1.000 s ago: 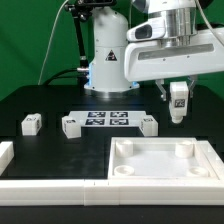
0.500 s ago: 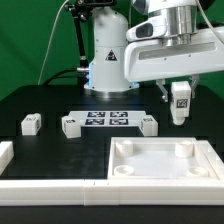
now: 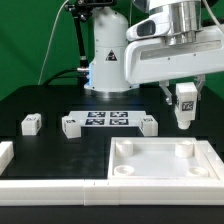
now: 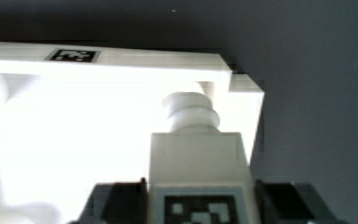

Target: Assemble one leg

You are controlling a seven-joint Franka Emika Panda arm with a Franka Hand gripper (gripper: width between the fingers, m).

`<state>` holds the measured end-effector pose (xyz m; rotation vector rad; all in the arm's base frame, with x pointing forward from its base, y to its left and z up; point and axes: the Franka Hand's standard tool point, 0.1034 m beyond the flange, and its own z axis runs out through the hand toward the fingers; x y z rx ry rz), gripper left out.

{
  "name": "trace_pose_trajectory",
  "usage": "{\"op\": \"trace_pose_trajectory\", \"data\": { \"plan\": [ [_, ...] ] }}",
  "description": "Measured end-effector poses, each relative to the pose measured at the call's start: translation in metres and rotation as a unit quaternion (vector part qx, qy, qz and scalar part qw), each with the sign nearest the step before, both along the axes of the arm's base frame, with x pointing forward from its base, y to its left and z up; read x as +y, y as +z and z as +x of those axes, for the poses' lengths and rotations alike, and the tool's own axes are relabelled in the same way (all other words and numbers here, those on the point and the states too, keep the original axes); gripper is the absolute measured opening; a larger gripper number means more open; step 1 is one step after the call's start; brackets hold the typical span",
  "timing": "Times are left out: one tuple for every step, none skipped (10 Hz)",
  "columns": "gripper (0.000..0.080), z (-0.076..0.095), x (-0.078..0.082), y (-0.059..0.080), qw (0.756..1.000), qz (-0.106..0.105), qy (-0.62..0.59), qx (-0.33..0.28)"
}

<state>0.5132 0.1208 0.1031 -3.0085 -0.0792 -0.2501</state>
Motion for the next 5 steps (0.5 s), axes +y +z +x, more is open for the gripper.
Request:
{"op": "trace_pose_trajectory", "data": {
  "plan": [
    [0.0288, 0.000, 0.000, 0.000, 1.000, 0.000, 0.000, 0.000],
    [0.0288, 0.000, 0.000, 0.000, 1.000, 0.000, 0.000, 0.000],
    [0.0288, 0.001, -0.001, 0.000, 1.000, -0.001, 0.006, 0.002],
    [0.0288, 0.014, -0.007, 0.007, 1.000, -0.003, 0.019, 0.005],
    [0.0288, 0.036, -0.008, 0.016, 1.000, 0.000, 0.020, 0.002]
  ]
}}
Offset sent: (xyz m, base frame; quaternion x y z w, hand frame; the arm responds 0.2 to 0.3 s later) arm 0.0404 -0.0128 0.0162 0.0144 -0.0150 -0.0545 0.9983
